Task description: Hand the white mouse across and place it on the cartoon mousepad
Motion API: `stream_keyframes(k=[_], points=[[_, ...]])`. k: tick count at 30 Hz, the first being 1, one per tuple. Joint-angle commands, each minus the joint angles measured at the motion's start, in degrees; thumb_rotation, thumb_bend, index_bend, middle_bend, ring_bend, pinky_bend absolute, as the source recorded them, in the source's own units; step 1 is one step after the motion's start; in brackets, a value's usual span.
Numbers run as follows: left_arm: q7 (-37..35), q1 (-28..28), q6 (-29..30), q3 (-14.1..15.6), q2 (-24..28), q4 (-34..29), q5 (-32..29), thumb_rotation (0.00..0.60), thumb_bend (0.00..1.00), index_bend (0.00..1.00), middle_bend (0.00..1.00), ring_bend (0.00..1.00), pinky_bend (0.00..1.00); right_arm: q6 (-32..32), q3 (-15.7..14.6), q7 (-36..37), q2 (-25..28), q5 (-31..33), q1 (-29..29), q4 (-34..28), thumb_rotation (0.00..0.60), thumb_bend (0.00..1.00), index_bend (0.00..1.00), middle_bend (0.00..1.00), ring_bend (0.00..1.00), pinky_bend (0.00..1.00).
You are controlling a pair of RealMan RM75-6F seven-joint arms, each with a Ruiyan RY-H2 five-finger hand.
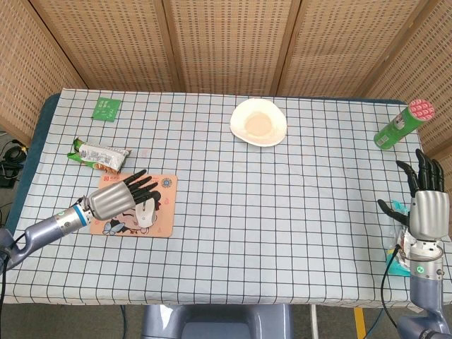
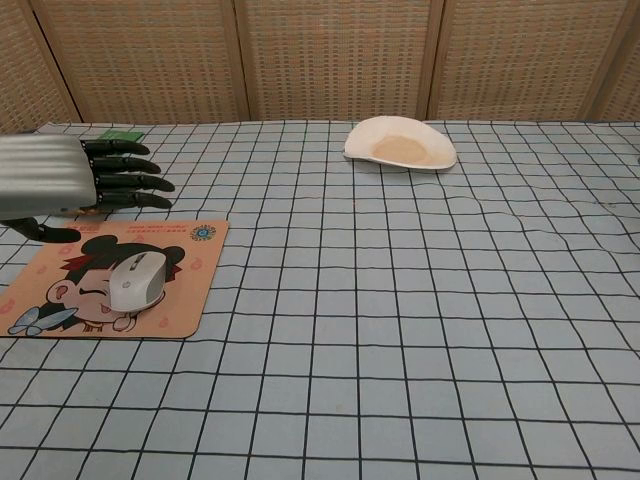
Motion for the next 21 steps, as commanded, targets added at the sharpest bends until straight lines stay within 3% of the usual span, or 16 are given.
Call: stream_keyframes(k=[1,5,11,13,21], points=[[-1.79,3.12,3.08,-3.38,1.77,-4.62,-4.74,0.600,0.32,0.00,0.00,0.00,0.00,-0.15,-0.28,-0.09,0.23,-0.30,0.00,-0.23,0.600,0.12,0.23,0.06,0.00,0.02],[3.03,9.53,6.63,-7.55,3.60,-17.45,-12.36,0.600,0.30,0.00,0.00,0.00,0.00,-1.46,-1.39,-1.18,1.05,-0.93,0.08,-1.00,0.600,0.12,0.23,0.05,0.00,0.02],[7.68,16.44,9.75,-9.52,4.95,-33.75,-19.25,0.600,0.26,0.00,0.00,0.00,0.00,-4.25,-3.50,-3.48,2.62,-1.62,0.06,-3.43,0.600,0.12,0.22,0.02,0.00,0.00],[9.88,21.11,14.59,-10.00,4.44,-40.39,-21.84,0.600,0.25,0.00,0.00,0.00,0.00,-5.75,-4.89,-5.67,3.63,-2.28,0.08,-4.83,0.600,0.12,0.22,0.01,0.00,0.00],[14.63,29.51,21.42,-9.91,3.24,-49.21,-24.78,0.600,0.20,0.00,0.00,0.00,0.00,-8.60,-7.37,-9.25,5.85,-3.15,-0.07,-9.00,0.600,0.12,0.18,0.00,0.00,0.00]])
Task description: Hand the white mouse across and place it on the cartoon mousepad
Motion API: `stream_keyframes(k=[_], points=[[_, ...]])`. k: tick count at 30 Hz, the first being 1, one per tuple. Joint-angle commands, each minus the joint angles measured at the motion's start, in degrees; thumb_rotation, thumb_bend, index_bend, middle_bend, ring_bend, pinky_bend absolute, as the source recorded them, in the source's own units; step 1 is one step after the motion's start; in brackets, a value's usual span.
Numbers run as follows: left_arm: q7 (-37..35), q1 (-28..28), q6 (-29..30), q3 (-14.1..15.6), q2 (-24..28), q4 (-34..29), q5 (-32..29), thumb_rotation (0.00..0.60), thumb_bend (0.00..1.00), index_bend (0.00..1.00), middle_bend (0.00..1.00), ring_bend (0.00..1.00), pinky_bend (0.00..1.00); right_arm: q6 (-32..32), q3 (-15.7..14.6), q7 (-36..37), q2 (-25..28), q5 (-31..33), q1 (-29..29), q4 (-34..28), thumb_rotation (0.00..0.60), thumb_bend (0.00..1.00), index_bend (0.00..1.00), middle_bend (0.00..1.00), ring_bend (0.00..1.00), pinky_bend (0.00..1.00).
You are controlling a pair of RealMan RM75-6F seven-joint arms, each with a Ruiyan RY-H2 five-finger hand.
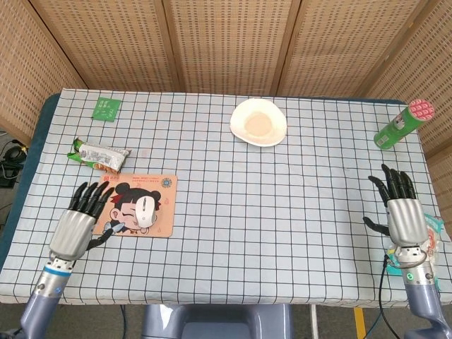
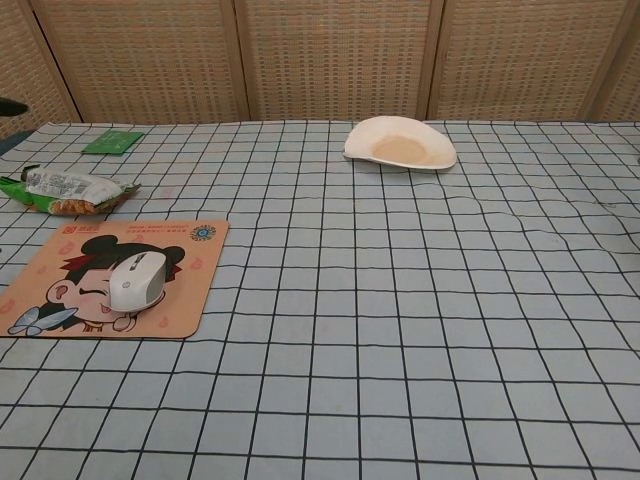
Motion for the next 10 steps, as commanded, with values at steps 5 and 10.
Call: stream_keyframes(k=[5,10], points=[[2.76,5.61,4.56,-0.32,0.41,-2.29,-0.63,0.600,0.18,0.00,0.00,0.00,0.00,-1.68,-2.01,-3.68,1.45,-0.66,-0.44,-3.27,0.600,0.12,0.13,0.00,0.00,0.00],[1.43,7.18,4.79,-1.21,1.53,-2.21,-0.68,0.600,0.18,0.00,0.00,0.00,0.00,-2.96,-2.46,-5.36,0.77,-0.11,-0.34,-3.20,0.600,0.12,0.12,0.00,0.00,0.00]])
